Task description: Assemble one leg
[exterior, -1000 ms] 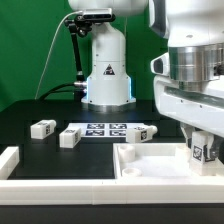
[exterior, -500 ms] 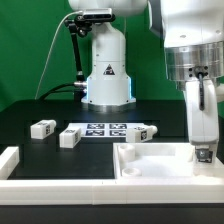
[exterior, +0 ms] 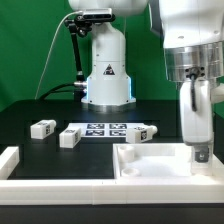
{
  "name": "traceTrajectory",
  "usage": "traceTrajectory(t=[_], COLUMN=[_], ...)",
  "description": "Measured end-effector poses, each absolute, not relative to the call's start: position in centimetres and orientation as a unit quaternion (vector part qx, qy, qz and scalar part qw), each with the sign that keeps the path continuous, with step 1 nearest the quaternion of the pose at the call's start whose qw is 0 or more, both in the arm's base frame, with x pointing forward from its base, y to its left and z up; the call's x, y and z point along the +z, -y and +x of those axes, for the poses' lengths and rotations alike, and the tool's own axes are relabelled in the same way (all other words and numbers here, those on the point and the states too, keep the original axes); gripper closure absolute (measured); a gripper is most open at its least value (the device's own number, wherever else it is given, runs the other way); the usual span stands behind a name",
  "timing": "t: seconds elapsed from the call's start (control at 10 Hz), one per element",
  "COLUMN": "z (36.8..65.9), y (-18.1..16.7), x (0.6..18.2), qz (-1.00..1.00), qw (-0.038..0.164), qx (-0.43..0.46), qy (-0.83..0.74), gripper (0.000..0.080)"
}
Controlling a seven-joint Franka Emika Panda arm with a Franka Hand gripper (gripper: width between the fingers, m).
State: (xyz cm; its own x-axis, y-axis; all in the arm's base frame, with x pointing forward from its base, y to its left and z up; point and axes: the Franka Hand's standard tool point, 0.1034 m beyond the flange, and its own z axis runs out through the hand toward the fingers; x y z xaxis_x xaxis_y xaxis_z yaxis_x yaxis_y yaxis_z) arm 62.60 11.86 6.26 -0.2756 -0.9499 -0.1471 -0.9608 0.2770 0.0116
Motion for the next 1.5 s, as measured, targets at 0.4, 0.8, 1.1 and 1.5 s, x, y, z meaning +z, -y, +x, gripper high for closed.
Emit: traceTrajectory(t=[0.4, 0.8, 1.1, 1.5], z=[62.15, 62.28, 62.32, 62.39], y=[-12.18, -12.28, -12.13, -11.58], x=[6.14, 6.20, 6.16, 6.17], qz=[-0.730, -0.872, -0.946, -0.987], qw=[0.055, 0.049, 0.037, 0.030], qx=[0.047, 0.034, 0.019, 0.011], qy=[-0.680, -0.487, -0.321, -0.159], gripper=[0.0154, 0.0151, 0.0151, 0.0179])
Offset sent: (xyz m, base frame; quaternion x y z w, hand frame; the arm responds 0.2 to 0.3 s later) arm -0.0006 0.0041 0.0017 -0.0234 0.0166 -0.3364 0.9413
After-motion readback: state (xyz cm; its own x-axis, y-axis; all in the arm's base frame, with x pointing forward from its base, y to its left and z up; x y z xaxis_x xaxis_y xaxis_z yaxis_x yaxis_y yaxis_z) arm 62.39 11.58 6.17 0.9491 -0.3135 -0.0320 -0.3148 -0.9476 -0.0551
